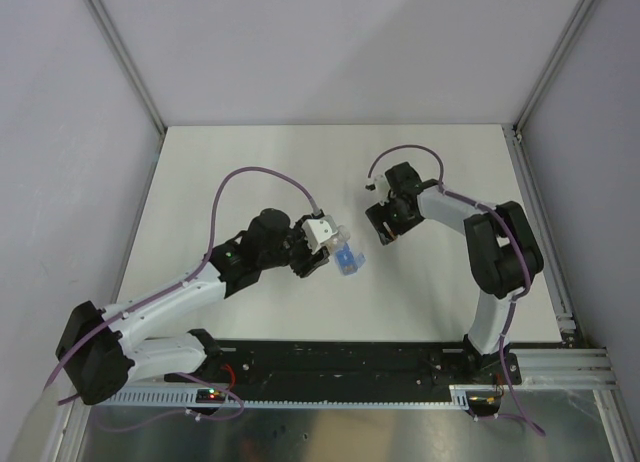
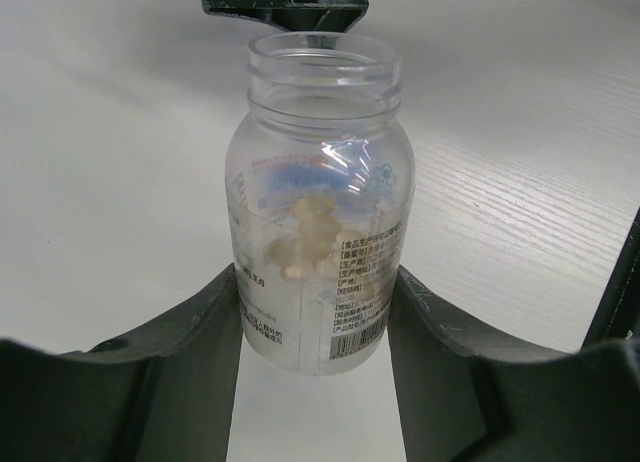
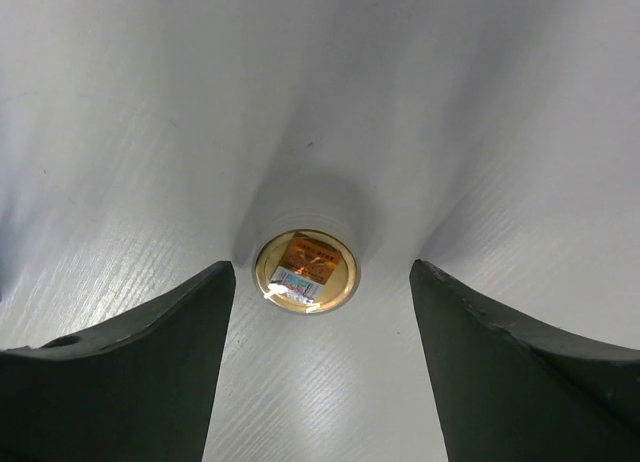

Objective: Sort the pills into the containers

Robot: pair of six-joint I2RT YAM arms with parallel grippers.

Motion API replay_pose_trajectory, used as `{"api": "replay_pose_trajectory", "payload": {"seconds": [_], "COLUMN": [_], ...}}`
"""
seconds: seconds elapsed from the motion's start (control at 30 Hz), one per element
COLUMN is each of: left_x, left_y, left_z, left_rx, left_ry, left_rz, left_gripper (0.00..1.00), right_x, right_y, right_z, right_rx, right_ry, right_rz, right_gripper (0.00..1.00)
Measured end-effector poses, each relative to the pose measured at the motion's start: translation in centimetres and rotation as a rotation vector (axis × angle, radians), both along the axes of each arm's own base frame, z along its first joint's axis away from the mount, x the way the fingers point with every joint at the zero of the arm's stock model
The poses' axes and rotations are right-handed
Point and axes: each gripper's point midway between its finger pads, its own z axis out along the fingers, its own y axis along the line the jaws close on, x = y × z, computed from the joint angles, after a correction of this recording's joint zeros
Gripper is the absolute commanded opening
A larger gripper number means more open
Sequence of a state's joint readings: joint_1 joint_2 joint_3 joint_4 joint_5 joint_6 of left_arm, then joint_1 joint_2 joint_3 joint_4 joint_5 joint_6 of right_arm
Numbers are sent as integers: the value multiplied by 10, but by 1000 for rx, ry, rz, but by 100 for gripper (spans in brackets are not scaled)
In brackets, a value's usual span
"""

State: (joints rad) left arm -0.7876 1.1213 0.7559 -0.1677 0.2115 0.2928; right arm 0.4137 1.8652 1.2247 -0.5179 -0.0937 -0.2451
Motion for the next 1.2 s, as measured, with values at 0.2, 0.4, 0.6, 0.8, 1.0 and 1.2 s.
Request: {"api": "replay_pose_trajectory", "payload": {"seconds": [0.2, 0.4, 0.6, 0.8, 1.0, 1.2], "left_x": [0, 0, 0, 0, 1, -1], "left_y": [0, 0, 0, 0, 4, 2], "left_z": [-1, -1, -1, -2, 4, 21], "left_rx": [2, 2, 2, 6, 19, 17], "left_ry": [3, 3, 3, 3, 10, 12], "left_rz": [-2, -2, -1, -2, -3, -47], "left_gripper": [0, 0, 0, 0, 0, 0], "right_x": [1, 2, 0, -7, -10, -4], "right_y": [3, 4, 7, 7, 16, 33], "right_z": [-4, -4, -3, -1, 52, 173], "right_rx": [-3, -2, 2, 6, 138, 414], "right_ry": [9, 13, 21, 48, 42, -113], "right_rz": [4, 7, 15, 24, 59, 155], "right_gripper": [65, 49, 27, 11, 4, 2]}}
